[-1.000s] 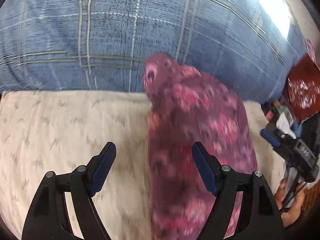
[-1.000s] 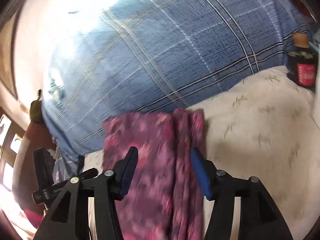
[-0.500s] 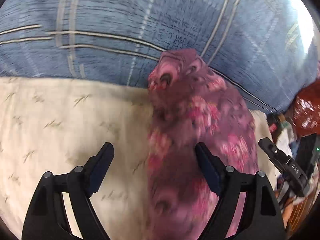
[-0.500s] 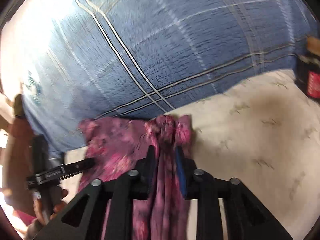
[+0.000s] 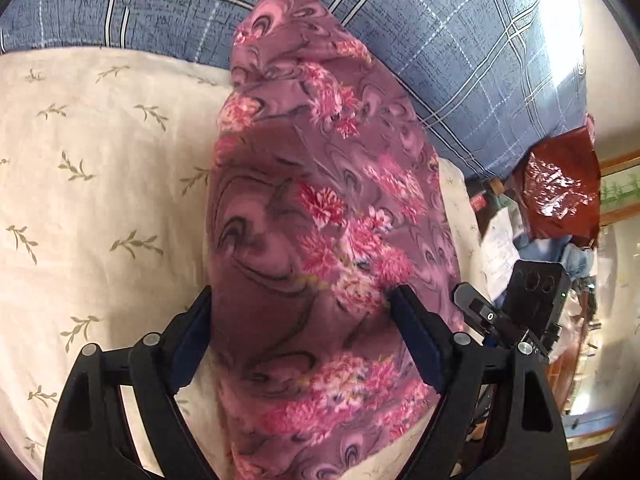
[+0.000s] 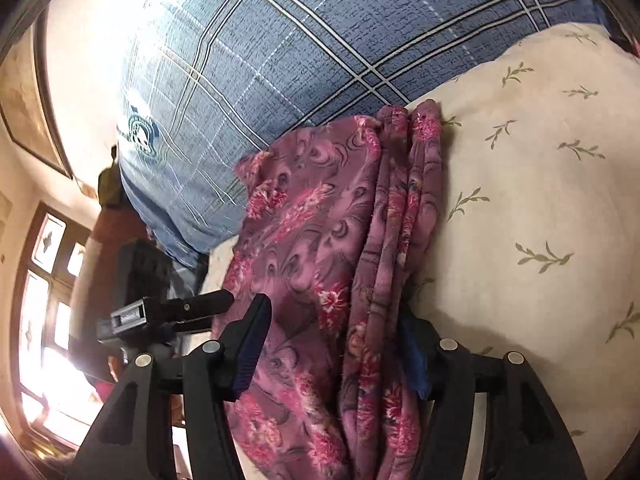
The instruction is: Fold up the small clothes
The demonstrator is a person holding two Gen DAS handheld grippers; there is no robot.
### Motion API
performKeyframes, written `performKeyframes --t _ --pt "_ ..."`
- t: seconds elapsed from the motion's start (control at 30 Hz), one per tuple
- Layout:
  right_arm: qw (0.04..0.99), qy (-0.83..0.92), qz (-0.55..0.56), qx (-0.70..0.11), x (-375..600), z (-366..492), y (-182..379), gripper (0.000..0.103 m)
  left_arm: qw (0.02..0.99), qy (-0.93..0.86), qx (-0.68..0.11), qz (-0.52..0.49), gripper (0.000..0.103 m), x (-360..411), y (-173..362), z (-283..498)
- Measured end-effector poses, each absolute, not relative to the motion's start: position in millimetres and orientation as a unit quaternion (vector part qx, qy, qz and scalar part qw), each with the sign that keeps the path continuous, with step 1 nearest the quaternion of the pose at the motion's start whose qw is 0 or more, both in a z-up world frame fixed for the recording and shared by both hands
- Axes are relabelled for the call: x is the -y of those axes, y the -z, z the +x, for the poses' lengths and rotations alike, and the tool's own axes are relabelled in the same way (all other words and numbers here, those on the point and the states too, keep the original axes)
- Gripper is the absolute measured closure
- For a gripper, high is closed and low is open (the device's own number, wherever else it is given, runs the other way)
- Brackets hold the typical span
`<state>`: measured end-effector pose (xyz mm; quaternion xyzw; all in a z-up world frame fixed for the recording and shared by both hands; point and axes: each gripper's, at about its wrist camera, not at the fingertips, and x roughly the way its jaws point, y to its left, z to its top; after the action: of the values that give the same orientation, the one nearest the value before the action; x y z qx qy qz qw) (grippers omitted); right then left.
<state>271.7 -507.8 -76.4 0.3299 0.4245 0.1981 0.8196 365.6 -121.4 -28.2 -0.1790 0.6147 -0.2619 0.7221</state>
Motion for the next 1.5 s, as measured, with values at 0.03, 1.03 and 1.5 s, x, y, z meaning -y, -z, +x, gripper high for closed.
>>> performKeyframes --t 0.03,1.03,1.5 --pt "0.822 -0.188 0.33 -0.424 508 273 78 0.059 0.727 0.258 -0.61 -0.183 0.02 119 26 366" --pt "0.831 -0.201 0.25 -0.454 376 82 72 0.074 0.758 0.188 -0.603 -0.163 0.06 -27 10 156" --pt "0.896 -0.165 0.18 -0.372 360 95 14 0.069 0.814 0.231 -0.512 -0.151 0.055 -10 -45 202"
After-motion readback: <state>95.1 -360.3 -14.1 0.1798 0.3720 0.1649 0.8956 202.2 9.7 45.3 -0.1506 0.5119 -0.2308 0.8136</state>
